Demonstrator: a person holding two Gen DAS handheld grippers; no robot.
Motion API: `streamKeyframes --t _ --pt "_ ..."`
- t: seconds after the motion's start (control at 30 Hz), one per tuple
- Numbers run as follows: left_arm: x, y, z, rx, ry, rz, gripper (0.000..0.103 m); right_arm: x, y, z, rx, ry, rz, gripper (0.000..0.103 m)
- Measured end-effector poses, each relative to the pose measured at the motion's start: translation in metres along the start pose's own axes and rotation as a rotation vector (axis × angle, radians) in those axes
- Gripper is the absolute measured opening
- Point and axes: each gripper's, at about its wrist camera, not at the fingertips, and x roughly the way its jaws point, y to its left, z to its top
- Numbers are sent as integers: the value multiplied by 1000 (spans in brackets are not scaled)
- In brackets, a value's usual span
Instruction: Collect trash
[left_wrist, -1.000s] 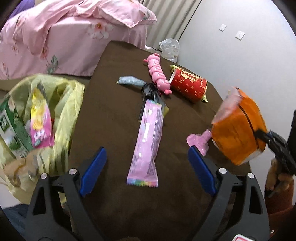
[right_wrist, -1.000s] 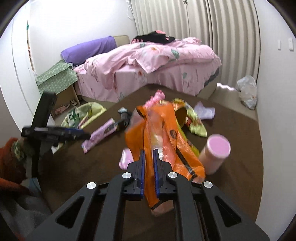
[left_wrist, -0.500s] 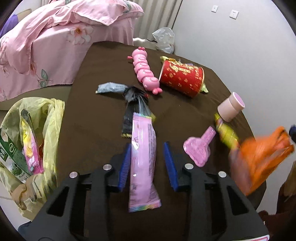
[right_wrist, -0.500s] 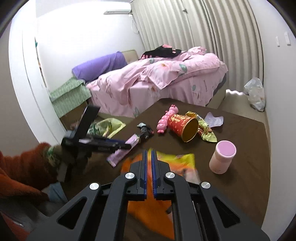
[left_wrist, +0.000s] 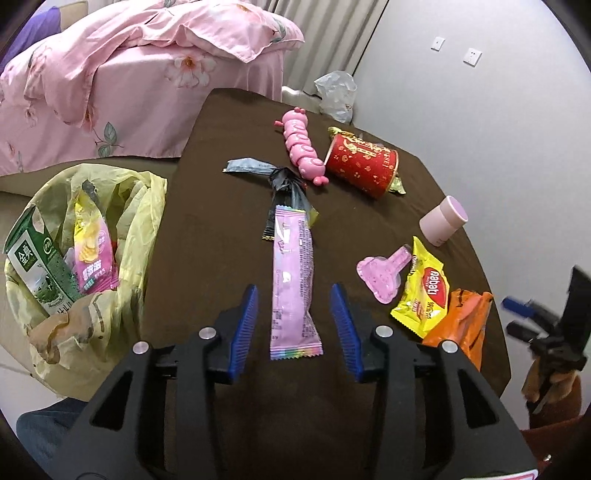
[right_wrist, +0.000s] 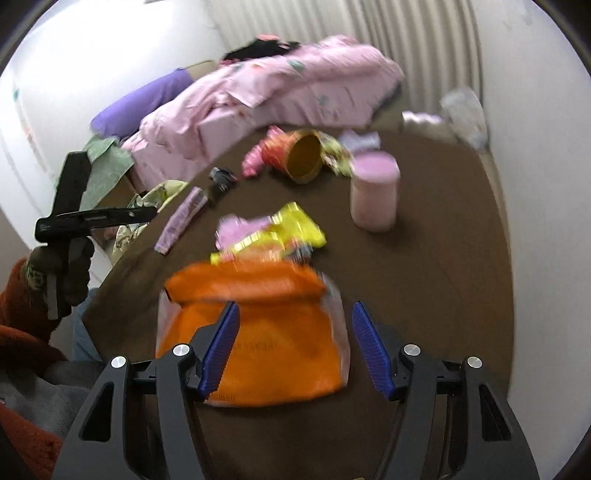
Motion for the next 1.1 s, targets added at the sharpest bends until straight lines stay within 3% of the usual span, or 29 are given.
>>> streamKeyframes --t 0.1,0.2,0.37,0.47,0.53,0.7,0.93,1.0,1.03,1.1 --pt "4 -4 -2 1 12 -14 43 20 -9 -14 81 18 3 60" --pt "9 -8 -4 6 27 -13 43 33 -10 -14 75 8 -38 60" --pt "8 -6 -7 8 31 -1 43 47 4 1 -36 -15 -70 60" --pt "7 -1 -7 -6 29 6 43 40 10 17 -113 -74 -103 60" --pt "5 3 -6 -18 24 8 43 43 2 26 -102 -76 -40 60" --pt "7 8 -6 -35 29 17 44 69 -17 33 5 48 120 60" --pt "11 14 -8 -51 36 19 44 80 13 17 -175 78 -19 65" --pt "11 13 -9 -51 36 17 44 79 21 14 -210 64 -57 50" --pt "10 13 -9 -50 35 17 44 78 23 13 -223 63 -63 33" --pt "8 13 -10 -49 30 18 44 67 30 13 -247 60 -48 21"
